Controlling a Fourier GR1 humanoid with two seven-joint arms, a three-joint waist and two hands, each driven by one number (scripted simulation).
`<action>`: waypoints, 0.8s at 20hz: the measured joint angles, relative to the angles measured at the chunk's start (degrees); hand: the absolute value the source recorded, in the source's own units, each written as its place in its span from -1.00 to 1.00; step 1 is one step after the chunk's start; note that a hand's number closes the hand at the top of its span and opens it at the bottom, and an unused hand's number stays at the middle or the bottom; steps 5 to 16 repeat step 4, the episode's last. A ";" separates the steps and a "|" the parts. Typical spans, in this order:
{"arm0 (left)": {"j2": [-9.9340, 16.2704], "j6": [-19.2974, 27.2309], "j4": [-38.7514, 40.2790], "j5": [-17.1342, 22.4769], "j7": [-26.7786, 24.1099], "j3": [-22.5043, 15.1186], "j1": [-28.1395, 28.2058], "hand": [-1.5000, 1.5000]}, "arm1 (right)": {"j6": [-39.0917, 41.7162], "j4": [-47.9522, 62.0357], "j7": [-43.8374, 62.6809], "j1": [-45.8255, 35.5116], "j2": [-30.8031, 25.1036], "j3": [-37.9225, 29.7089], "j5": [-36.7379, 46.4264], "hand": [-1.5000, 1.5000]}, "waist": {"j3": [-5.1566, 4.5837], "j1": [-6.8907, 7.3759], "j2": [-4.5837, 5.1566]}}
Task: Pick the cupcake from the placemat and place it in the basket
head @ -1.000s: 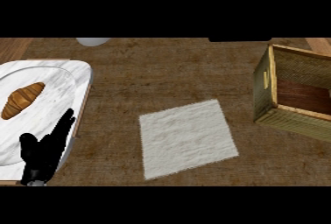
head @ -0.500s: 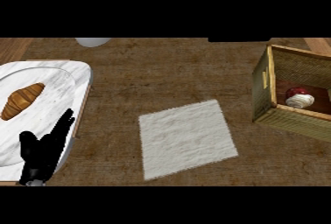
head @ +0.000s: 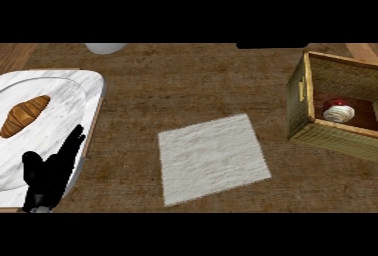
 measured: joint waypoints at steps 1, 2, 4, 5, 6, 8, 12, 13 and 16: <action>0.02 -0.23 0.04 0.12 -0.50 0.18 0.28 0.00 | 0.21 -0.54 0.40 0.47 -0.59 -1.13 -0.50 -1.00 | -0.01 -0.19 -0.06; 0.05 -0.14 -0.12 -0.08 -0.71 0.27 0.54 0.00 | 0.19 -0.29 -0.05 1.36 -1.30 -2.81 -1.17 -1.00 | -0.03 -0.33 -0.06; -0.09 0.09 -0.29 -0.33 -0.83 0.39 0.87 0.00 | 0.84 -0.63 -0.41 3.17 -2.55 -5.44 -2.41 -1.00 | -0.02 -0.64 -0.10; -0.09 0.09 -0.29 -0.33 -0.83 0.39 0.87 0.00 | 0.84 -0.63 -0.41 3.17 -2.55 -5.44 -2.41 -1.00 | -0.02 -0.64 -0.10; -0.09 0.09 -0.29 -0.33 -0.83 0.39 0.87 0.00 | 0.84 -0.63 -0.41 3.17 -2.55 -5.44 -2.41 -1.00 | -0.02 -0.64 -0.10; -0.09 0.09 -0.29 -0.33 -0.83 0.39 0.87 0.00 | 0.84 -0.63 -0.41 3.17 -2.55 -5.44 -2.41 -1.00 | -0.02 -0.64 -0.10; -0.09 0.09 -0.29 -0.33 -0.83 0.39 0.87 0.00 | 0.84 -0.63 -0.41 3.17 -2.55 -5.44 -2.41 -1.00 | -0.02 -0.64 -0.10; -0.09 0.09 -0.29 -0.33 -0.83 0.39 0.87 0.00 | 0.84 -0.63 -0.41 3.17 -2.55 -5.44 -2.41 -1.00 | -0.02 -0.64 -0.10; -0.09 0.09 -0.29 -0.33 -0.83 0.39 0.87 0.00 | 0.84 -0.63 -0.41 3.17 -2.55 -5.44 -2.41 -1.00 | -0.02 -0.64 -0.10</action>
